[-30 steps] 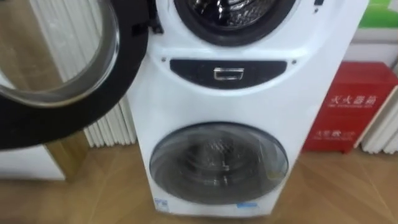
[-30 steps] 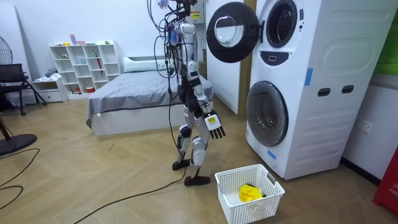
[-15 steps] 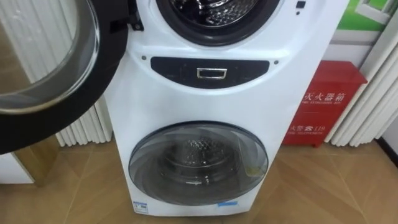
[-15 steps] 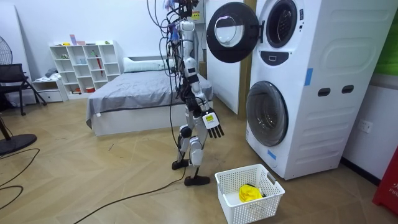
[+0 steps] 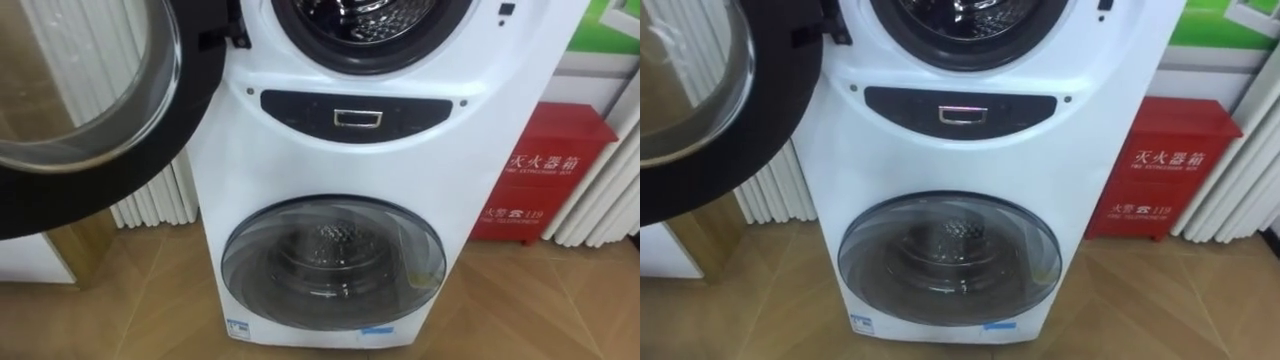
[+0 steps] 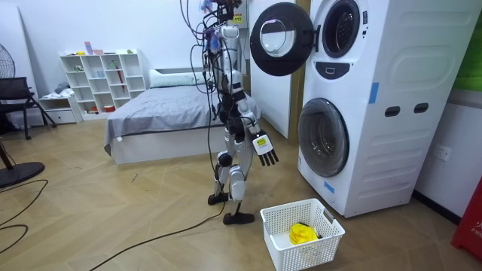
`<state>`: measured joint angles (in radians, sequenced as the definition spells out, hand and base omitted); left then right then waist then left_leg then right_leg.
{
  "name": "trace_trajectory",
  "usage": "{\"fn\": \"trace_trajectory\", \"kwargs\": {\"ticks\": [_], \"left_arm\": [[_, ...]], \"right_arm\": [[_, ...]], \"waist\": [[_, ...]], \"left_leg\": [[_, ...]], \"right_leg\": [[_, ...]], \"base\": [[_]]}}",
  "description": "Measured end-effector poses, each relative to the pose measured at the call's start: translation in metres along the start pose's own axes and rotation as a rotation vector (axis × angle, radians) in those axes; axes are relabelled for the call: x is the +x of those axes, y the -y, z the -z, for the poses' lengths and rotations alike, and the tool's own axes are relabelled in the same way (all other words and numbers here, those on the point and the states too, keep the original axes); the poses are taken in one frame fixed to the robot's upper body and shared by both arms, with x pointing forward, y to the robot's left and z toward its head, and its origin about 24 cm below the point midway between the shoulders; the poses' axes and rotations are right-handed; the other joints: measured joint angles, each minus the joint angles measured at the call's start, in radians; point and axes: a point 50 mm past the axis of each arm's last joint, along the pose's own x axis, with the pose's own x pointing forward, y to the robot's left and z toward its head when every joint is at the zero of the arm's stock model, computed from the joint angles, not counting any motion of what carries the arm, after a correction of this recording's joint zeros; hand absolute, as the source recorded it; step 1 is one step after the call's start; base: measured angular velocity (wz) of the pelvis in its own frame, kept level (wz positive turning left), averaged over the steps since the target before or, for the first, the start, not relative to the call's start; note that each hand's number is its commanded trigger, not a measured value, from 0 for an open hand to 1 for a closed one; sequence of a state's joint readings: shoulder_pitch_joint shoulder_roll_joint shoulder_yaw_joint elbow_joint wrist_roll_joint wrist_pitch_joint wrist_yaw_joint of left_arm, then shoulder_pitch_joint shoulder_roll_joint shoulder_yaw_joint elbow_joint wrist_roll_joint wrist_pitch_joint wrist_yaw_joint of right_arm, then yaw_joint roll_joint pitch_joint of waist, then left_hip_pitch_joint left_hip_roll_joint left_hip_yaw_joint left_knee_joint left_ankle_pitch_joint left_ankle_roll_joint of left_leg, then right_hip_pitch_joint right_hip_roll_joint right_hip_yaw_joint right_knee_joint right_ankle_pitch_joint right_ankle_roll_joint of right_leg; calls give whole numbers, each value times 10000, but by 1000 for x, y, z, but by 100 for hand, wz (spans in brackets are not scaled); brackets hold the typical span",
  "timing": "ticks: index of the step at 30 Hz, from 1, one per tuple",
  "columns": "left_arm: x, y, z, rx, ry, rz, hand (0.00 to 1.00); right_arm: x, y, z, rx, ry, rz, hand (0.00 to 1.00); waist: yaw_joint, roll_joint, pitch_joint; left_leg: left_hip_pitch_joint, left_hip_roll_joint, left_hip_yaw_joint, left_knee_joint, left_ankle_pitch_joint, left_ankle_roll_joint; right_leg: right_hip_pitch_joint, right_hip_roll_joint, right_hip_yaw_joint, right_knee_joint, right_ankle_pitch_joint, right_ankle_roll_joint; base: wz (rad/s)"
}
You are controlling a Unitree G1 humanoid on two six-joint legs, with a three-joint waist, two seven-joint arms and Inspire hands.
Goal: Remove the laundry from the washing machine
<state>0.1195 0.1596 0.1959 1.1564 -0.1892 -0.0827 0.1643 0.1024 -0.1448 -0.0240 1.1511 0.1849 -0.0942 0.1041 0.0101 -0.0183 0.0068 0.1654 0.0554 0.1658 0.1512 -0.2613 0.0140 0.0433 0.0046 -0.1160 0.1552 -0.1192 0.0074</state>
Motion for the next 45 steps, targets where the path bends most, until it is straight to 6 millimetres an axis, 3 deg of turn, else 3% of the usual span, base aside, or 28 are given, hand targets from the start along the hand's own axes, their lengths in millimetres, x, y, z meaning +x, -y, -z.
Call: {"fn": "trace_trajectory", "kwargs": {"ticks": [4, 6, 8, 13, 22, 26, 27, 33, 39, 45], "left_arm": [[7, -21, -31, -934, 665, -580, 0], [11, -32, -58, -1652, 1223, -840, 0], [13, -40, -81, -2224, 1736, -959, 0], [9, -47, -133, -2849, 3213, -879, 0], [-15, -64, -217, -3080, 5899, -786, 0], [-33, -78, -253, -2849, 7169, -985, 0], [-39, -79, -263, -2841, 7549, -940, 0], [-52, -85, -279, -2172, 7679, -1245, 0], [-78, -94, -307, -530, 8432, -2250, 0], [-96, -110, -324, 793, 8786, -3252, 0]], "right_arm": [[-2, 15, -9, -584, 299, 84, 0], [-3, 27, -15, -549, 500, 382, 0], [-5, 33, -18, -753, 638, 568, 0], [-8, 40, -21, -1576, 765, 707, 0], [-15, 41, -22, -1940, 1284, 702, 0], [-21, 44, -19, -2051, 1462, 652, 0], [-21, 43, -19, -2055, 1456, 618, 0], [-29, 57, -7, -1569, 1300, 1071, 0], [-31, 55, -9, -1977, 1371, 876, 0], [-30, 54, -19, -1980, 1639, 855, 0]], "waist": [[-22, 110, -24], [-38, 227, -27], [-41, 309, -11], [-86, 511, -60], [-58, 804, -142], [-311, 941, -111], [-307, 1035, -70], [-186, 1140, -39], [101, 1132, -30], [126, 1133, -16]], "left_leg": [[-10, -12, -29, 5, 0, 1], [27, -2, -40, -11, 0, 0], [28, -3, -35, -11, 4, -6], [-42, -45, -29, -10, 8, -12], [-197, -49, 185, 24, 14, -12], [-28, -58, -44, 7, 14, -12], [-49, -71, -48, 6, 14, -12], [-165, -75, -86, 14, 14, -12], [-215, -91, -467, 89, 14, -11], [-387, -98, -706, 174, 15, -10]], "right_leg": [[-1, -10, 5, 55, 2, -2], [21, -3, 31, 120, 1, 0], [18, -2, 27, 121, 2, -1], [-97, 1, 63, 153, 2, -2], [-395, 54, 346, 134, 32, -13], [-199, 47, 339, 55, 32, -12], [-201, 48, 342, -24, 40, 0], [-241, 22, 360, -50, 65, 24], [-130, -58, 351, -67, 65, 25], [-60, -83, 320, -206, 71, 36]], "base": [[1], [0], [0], [-3], [-11], [3], [-6], [8], [28], [18]]}}
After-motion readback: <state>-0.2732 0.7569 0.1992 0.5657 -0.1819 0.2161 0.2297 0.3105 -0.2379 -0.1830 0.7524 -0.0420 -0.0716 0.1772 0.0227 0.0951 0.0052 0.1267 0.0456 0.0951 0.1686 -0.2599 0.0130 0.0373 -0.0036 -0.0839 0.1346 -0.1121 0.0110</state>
